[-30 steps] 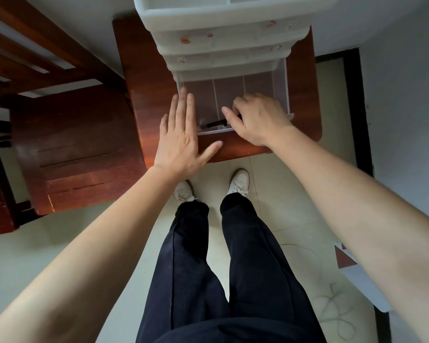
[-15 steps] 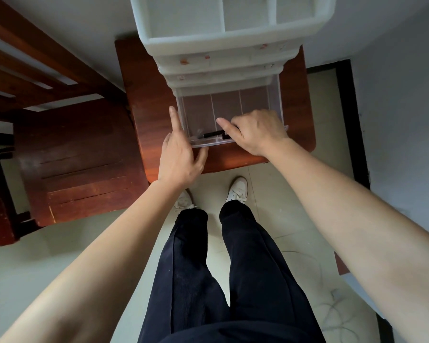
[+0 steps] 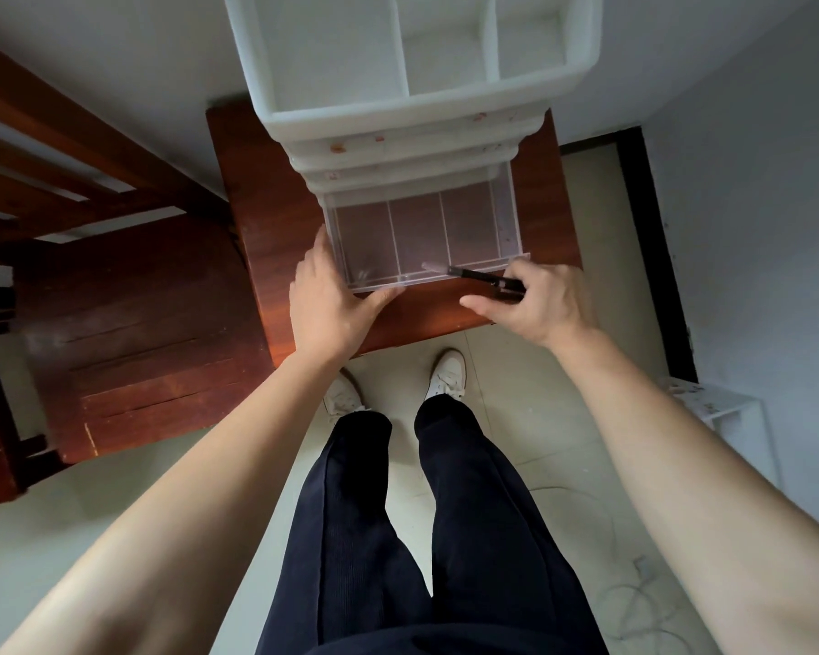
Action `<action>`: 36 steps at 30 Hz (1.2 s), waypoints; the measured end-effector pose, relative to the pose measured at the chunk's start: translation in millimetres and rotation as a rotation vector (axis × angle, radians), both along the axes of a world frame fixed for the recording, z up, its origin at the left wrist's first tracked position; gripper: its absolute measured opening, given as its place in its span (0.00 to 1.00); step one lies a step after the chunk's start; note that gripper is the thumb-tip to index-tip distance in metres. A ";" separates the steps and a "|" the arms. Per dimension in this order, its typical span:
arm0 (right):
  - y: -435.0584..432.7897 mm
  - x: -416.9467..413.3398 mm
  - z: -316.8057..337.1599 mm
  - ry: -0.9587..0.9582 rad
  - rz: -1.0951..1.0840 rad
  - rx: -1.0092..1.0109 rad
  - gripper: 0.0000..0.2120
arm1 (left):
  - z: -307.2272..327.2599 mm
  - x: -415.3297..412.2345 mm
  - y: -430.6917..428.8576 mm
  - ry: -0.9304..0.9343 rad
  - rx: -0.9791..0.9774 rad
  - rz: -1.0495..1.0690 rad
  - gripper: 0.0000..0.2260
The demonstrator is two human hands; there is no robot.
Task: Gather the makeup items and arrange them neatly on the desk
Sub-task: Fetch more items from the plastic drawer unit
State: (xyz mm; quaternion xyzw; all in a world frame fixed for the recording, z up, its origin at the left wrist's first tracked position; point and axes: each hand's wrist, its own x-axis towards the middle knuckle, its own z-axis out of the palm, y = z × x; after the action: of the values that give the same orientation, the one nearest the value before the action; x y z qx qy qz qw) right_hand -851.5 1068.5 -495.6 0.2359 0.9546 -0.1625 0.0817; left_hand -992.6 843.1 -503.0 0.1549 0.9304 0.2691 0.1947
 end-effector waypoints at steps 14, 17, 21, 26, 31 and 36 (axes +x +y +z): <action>49.1 -93.4 -4.1 -0.031 0.042 0.044 0.17 | 3.8 -93.1 29.8 -0.089 0.091 0.195 0.28; 44.5 -87.8 -1.3 0.006 0.076 -0.008 0.20 | -0.1 -86.7 29.6 -0.045 0.110 0.182 0.25; 25.2 -70.1 9.9 -0.021 0.109 0.092 0.20 | 1.3 -72.6 29.1 -0.060 0.134 0.190 0.21; -0.4 -55.6 30.4 -0.035 0.179 0.039 0.20 | 24.0 -38.6 20.9 -0.232 0.105 0.304 0.17; -29.8 -63.9 87.2 0.002 0.353 0.004 0.18 | 86.6 -8.6 0.1 -0.269 0.193 0.279 0.27; -82.7 -84.5 152.5 0.036 0.586 0.004 0.14 | 164.5 16.8 -49.9 -0.193 0.212 0.346 0.25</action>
State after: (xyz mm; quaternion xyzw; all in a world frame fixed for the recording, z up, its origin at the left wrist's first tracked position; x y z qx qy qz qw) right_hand -935.9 985.8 -343.1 -0.0524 0.9837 -0.1345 0.1076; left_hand -975.8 793.1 -338.5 -0.0138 0.8866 0.4085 0.2164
